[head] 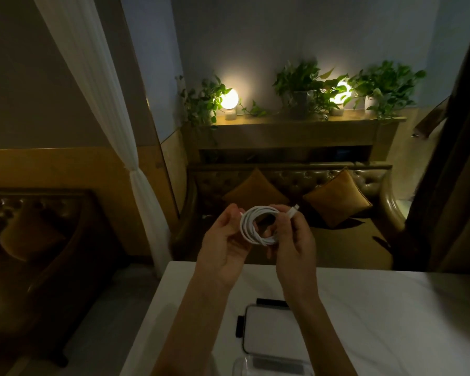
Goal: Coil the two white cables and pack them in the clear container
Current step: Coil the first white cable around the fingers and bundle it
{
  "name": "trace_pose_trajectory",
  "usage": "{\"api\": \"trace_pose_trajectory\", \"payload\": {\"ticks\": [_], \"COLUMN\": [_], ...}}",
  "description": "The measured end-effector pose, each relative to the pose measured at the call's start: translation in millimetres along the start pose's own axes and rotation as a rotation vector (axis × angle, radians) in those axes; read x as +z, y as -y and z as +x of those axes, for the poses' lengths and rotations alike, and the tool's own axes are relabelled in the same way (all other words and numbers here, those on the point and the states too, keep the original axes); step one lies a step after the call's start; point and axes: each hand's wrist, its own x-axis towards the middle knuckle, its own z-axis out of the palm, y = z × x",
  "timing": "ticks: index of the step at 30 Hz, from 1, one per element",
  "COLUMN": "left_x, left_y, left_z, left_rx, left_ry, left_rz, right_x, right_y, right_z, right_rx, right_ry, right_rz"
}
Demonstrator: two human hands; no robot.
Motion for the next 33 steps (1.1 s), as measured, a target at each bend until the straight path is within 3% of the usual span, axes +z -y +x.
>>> {"api": "trace_pose_trajectory", "payload": {"ticks": [8, 13, 15, 17, 21, 25, 28, 33], "left_x": [12.3, 25.0, 23.5, 19.1, 5.1, -1.8, -1.7, 6.0], "left_y": [-15.8, -9.2, -4.4, 2.5, 8.5, 1.2, 3.8, 21.6], "left_z": [-9.7, -29.4, -27.5, -24.6, -25.9, -31.0, -31.4, -28.6], "left_rx": [0.193, 0.450, 0.375, 0.190, -0.198, -0.203, -0.078, 0.399], "left_ry": [-0.135, -0.116, -0.057, 0.017, 0.085, 0.155, 0.103, -0.148], "left_rz": [0.057, 0.260, 0.277, 0.243, -0.036, -0.099, -0.008, 0.366], "right_x": [-0.9, -5.0, -1.3, 2.9, 3.8, 0.6, 1.1, 10.1], "right_y": [5.1, 7.6, 7.6, 10.0, 3.7, -1.4, 2.3, 1.0], "right_z": [-5.3, -2.1, -3.2, -4.4, -2.7, -4.1, -6.3, -13.6], "right_rx": [-0.065, 0.069, 0.048, -0.017, -0.071, -0.075, -0.050, 0.024], "right_ry": [-0.015, -0.015, -0.022, -0.046, -0.076, -0.013, 0.026, -0.100], "right_rz": [-0.060, 0.020, 0.017, -0.015, -0.111, -0.184, -0.158, -0.053]}}
